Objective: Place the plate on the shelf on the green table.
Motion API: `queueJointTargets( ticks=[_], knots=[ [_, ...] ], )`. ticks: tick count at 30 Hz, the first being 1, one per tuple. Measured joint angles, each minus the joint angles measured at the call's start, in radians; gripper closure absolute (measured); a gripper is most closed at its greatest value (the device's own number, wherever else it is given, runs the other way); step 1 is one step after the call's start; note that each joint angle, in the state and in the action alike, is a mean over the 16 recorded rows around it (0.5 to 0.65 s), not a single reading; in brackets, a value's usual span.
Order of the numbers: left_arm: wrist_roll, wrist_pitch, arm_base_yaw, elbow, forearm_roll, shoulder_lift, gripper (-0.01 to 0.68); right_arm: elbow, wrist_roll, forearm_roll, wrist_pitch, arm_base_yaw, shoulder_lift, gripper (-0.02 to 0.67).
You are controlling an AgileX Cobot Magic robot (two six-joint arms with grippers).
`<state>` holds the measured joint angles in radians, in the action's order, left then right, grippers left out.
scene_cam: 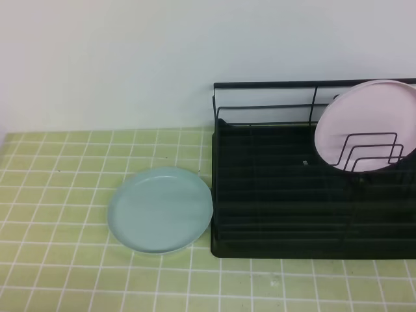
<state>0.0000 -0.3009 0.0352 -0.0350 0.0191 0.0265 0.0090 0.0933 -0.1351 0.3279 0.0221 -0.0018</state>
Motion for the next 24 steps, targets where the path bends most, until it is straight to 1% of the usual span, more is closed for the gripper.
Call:
queueJointTargets(
  ticks=[24],
  knots=[
    [-0.033, 0.000, 0.001, 0.000, 0.025, 0.000, 0.675, -0.009, 0.000, -0.001, 0.003, 0.000, 0.000, 0.652]
  ],
)
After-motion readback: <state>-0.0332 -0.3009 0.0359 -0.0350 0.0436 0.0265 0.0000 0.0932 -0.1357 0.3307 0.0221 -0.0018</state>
